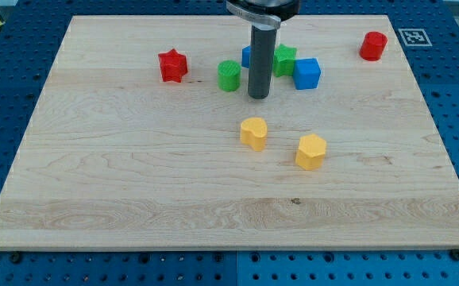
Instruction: Place the green circle below the blue triangle
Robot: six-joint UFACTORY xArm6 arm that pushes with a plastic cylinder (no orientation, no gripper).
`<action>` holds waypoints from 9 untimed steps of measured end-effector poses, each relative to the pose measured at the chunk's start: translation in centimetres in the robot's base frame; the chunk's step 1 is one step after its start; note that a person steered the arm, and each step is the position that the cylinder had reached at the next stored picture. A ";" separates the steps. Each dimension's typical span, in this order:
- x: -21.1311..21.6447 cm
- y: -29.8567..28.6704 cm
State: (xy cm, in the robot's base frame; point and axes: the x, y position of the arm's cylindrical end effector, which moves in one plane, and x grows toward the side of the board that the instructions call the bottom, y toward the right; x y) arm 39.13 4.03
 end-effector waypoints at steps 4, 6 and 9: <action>-0.4 -5.6; -2.8 -5.4; -5.8 -9.1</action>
State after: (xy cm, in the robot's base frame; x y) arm 33.38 -5.06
